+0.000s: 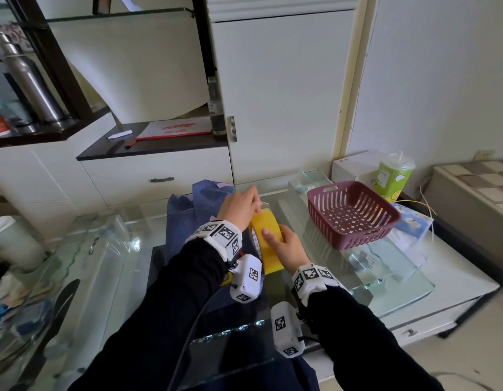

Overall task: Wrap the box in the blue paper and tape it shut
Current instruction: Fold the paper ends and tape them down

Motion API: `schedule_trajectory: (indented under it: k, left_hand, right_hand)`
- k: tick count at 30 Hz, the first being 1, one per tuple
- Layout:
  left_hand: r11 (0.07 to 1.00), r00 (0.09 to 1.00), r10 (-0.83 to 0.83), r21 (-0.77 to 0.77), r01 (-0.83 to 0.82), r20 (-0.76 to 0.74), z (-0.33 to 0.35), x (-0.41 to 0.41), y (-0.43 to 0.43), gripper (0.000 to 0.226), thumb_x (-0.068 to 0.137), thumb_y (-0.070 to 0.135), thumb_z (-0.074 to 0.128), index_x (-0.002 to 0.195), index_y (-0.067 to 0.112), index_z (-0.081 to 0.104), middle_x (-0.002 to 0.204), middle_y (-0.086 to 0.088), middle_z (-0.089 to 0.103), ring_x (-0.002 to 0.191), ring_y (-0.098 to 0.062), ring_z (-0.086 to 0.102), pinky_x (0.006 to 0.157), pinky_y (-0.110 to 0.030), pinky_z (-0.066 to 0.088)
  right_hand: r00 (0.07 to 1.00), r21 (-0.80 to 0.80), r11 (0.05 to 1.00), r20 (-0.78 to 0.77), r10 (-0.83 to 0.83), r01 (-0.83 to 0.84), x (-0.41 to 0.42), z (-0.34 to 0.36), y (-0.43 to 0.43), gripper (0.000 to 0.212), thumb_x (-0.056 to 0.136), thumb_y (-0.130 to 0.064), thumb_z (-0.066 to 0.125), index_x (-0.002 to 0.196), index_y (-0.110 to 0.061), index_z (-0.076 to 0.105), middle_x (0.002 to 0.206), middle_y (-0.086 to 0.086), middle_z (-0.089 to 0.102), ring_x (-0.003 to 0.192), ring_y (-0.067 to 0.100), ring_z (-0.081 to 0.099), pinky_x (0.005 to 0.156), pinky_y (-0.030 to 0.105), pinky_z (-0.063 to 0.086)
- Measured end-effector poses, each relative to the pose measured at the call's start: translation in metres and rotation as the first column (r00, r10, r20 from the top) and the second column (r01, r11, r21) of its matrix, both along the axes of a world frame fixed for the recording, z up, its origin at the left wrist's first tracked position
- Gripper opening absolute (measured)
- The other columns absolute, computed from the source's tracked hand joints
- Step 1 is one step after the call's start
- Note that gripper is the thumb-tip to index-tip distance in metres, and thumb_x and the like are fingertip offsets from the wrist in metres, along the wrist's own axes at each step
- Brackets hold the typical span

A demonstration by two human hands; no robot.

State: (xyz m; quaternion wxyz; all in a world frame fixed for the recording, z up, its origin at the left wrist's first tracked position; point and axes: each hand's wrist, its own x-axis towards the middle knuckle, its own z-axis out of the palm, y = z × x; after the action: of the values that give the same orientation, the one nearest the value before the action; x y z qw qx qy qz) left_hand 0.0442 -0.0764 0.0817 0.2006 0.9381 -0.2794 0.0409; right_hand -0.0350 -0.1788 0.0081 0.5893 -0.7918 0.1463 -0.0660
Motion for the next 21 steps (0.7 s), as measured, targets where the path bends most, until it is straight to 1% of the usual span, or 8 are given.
schedule_trajectory:
  k: [5,8,11,12,15,17,19,21]
  left_hand:
    - [1.0,0.997,-0.022,0.0,0.022,-0.074,0.008,0.004,-0.005,0.014,0.099,0.014,0.035,0.085,0.013,0.039,0.092,-0.008,0.071,0.082,-0.027,0.068,0.081,-0.038,0.052]
    - [0.999,0.994,0.008,-0.032,-0.012,-0.106,0.006,0.001,-0.009,0.016,0.101,0.019,0.035,0.086,0.014,0.039,0.092,-0.007,0.062,0.082,-0.03,0.069,0.078,-0.038,0.053]
    - [0.996,0.982,-0.054,-0.079,0.04,-0.18,0.011,-0.002,-0.017,0.02,0.1,0.017,0.039,0.081,0.016,0.038,0.094,-0.01,0.066,0.08,-0.026,0.067,0.061,-0.019,0.049]
    - [0.992,0.97,-0.093,-0.103,0.071,-0.223,0.013,-0.002,-0.02,0.02,0.099,0.015,0.04,0.08,0.016,0.038,0.097,-0.013,0.068,0.079,-0.025,0.067,0.058,-0.017,0.049]
    - [0.983,0.934,-0.165,-0.13,0.129,-0.316,0.022,0.0,-0.029,0.025,0.096,0.014,0.048,0.073,0.019,0.041,0.104,-0.018,0.069,0.083,-0.028,0.065,0.069,-0.03,0.052]
    - [0.986,0.944,-0.161,-0.092,0.14,-0.29,0.024,0.002,-0.033,0.028,0.092,0.016,0.056,0.068,0.024,0.043,0.103,-0.017,0.069,0.093,-0.033,0.064,0.082,-0.039,0.051]
    - [0.983,0.945,-0.178,-0.091,0.159,-0.273,0.024,0.002,-0.037,0.029,0.091,0.015,0.057,0.067,0.026,0.043,0.102,-0.018,0.069,0.095,-0.033,0.064,0.087,-0.041,0.049]
    - [0.979,0.939,-0.196,-0.105,0.173,-0.282,0.025,0.001,-0.04,0.029,0.093,0.014,0.055,0.068,0.024,0.042,0.102,-0.018,0.07,0.088,-0.028,0.064,0.085,-0.037,0.05]
  right_hand:
    - [1.0,0.054,0.998,0.025,-0.016,0.015,-0.01,-0.005,-0.001,0.035,0.091,-0.037,0.057,0.114,-0.01,0.056,0.101,0.008,0.065,0.095,0.025,0.062,0.087,0.042,0.051]
    - [0.999,0.071,0.997,0.03,-0.031,0.029,-0.02,-0.009,-0.006,0.037,0.091,-0.037,0.057,0.115,-0.009,0.055,0.103,0.008,0.065,0.097,0.026,0.063,0.089,0.044,0.051]
    - [0.998,0.079,0.995,0.03,-0.058,0.055,-0.026,-0.007,-0.012,0.038,0.092,-0.037,0.056,0.117,-0.008,0.054,0.104,0.008,0.065,0.098,0.025,0.062,0.09,0.044,0.049]
    - [0.997,0.085,0.994,0.027,-0.067,0.065,-0.026,-0.007,-0.015,0.038,0.092,-0.037,0.056,0.117,-0.009,0.054,0.106,0.009,0.065,0.1,0.026,0.062,0.091,0.044,0.049]
    - [0.996,0.103,0.991,0.014,-0.09,0.088,-0.028,-0.005,-0.022,0.037,0.092,-0.037,0.056,0.117,-0.01,0.054,0.108,0.009,0.064,0.105,0.029,0.061,0.095,0.048,0.048]
    - [0.995,0.116,0.988,0.005,-0.1,0.099,-0.029,-0.006,-0.025,0.038,0.092,-0.037,0.056,0.118,-0.01,0.054,0.11,0.008,0.064,0.106,0.029,0.06,0.096,0.048,0.047]
    - [0.993,0.128,0.985,0.006,-0.121,0.119,-0.032,-0.006,-0.025,0.041,0.092,-0.038,0.054,0.123,-0.011,0.051,0.116,0.008,0.063,0.108,0.026,0.059,0.098,0.044,0.046]
    - [0.986,0.142,0.977,0.033,-0.163,0.157,-0.034,-0.005,-0.023,0.043,0.094,-0.035,0.053,0.129,-0.011,0.047,0.118,0.005,0.06,0.109,0.022,0.057,0.096,0.034,0.044]
